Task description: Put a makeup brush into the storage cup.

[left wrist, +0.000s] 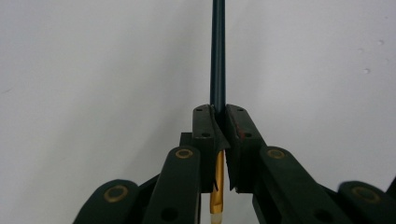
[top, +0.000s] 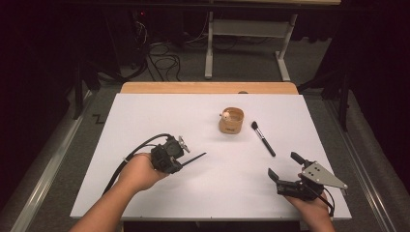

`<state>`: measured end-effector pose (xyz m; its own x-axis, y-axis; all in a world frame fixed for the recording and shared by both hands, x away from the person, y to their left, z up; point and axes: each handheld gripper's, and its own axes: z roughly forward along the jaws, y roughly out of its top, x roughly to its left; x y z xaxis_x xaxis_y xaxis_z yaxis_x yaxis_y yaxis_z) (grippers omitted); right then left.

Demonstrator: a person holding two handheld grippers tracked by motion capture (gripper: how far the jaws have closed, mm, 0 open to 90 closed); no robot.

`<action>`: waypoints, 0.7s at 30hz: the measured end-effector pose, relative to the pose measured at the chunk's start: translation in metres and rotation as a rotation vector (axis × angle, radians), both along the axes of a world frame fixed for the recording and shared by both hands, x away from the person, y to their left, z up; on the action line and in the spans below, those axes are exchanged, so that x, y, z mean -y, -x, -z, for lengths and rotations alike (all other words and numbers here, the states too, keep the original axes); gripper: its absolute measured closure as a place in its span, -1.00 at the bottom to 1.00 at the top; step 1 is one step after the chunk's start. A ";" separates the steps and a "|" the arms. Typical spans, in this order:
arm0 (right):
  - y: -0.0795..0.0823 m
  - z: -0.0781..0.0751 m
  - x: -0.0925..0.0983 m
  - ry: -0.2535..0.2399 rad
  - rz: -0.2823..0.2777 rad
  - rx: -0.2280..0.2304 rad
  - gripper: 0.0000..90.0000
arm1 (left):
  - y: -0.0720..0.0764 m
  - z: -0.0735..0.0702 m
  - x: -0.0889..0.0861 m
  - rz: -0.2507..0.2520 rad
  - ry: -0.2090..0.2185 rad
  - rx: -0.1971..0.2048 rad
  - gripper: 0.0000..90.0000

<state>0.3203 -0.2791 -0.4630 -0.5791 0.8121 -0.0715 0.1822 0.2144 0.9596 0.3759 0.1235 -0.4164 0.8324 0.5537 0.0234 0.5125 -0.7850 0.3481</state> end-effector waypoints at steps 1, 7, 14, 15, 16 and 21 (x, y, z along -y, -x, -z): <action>0.000 0.000 0.000 0.000 0.000 0.000 -0.90 | 0.001 0.000 0.002 0.011 0.002 -0.004 0.86; -0.001 0.002 -0.006 0.014 -0.010 -0.004 -0.90 | 0.009 0.002 0.011 0.055 -0.010 -0.006 0.86; 0.000 0.002 -0.011 0.033 -0.014 -0.006 -0.90 | 0.015 0.002 0.018 0.086 -0.015 -0.001 0.85; 0.000 0.003 -0.011 0.032 -0.016 -0.007 -0.90 | 0.016 0.001 0.020 0.094 -0.018 0.000 0.85; 0.000 0.002 -0.011 0.038 -0.020 -0.002 -0.90 | 0.016 0.001 0.021 0.098 -0.021 0.002 0.85; 0.000 0.003 -0.015 0.042 -0.029 -0.015 -0.89 | 0.019 -0.001 0.027 0.121 -0.021 0.001 0.86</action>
